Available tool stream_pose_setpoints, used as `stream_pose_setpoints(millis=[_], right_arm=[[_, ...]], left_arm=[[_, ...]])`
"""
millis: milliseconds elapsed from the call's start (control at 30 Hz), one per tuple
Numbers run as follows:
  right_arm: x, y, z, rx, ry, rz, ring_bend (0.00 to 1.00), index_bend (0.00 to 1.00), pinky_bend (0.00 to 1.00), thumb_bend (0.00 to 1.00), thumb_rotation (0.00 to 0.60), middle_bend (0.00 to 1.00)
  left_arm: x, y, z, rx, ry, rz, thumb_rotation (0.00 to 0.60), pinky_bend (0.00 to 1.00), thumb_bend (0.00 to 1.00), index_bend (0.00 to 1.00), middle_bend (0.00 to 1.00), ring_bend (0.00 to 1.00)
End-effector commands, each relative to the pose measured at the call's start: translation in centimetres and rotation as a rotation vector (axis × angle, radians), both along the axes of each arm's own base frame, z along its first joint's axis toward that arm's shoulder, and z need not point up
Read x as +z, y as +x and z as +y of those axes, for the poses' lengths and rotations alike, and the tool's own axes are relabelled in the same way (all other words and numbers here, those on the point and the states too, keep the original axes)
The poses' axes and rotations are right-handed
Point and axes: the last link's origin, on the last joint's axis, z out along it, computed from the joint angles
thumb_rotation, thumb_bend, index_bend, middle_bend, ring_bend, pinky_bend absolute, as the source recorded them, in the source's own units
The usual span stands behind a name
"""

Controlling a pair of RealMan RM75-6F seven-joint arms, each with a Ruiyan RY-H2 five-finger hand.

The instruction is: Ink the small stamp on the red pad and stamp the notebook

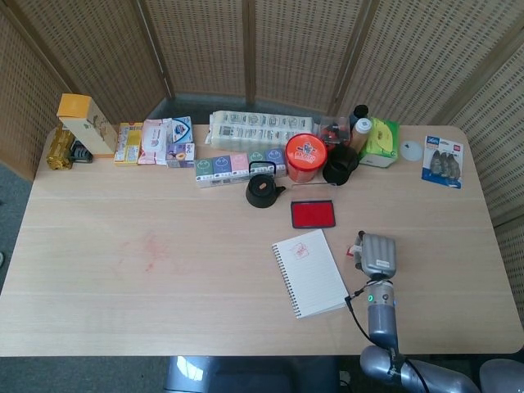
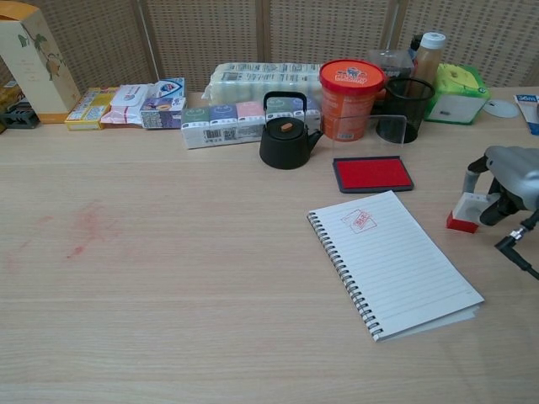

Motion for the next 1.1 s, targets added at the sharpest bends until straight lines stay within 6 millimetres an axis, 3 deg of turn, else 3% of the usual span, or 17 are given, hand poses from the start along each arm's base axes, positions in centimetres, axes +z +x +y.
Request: stream_pose_setpoints(millis=[33, 367, 733, 1100], right_arm=[[0.0, 0.0, -0.1, -0.004, 0.007, 0.002, 1.00, 0.53, 1.00, 0.44, 0.600, 1.00], [0.1, 0.6, 0.1, 0.012, 0.015, 0.011, 1.00, 0.56, 1.00, 0.47, 0.600, 1.00], [1.0, 2.5, 0.5, 0.058, 0.009, 0.007, 1.00, 0.58, 1.00, 0.49, 0.600, 1.00], [1.3, 7.5, -0.9, 0.125, 0.017, -0.018, 1.00, 0.59, 1.00, 0.50, 0.600, 1.00]], left_arm=[[0.0, 0.0, 0.0, 0.000, -0.001, 0.000, 0.600, 0.07, 0.05, 0.00, 0.00, 0.00], [0.0, 0.0, 0.0, 0.000, -0.002, 0.001, 0.600, 0.07, 0.05, 0.00, 0.00, 0.00], [0.0, 0.0, 0.0, -0.002, -0.002, 0.001, 0.600, 0.07, 0.05, 0.00, 0.00, 0.00], [-0.1, 0.0, 0.0, -0.002, -0.006, 0.002, 0.600, 0.07, 0.05, 0.00, 0.00, 0.00]])
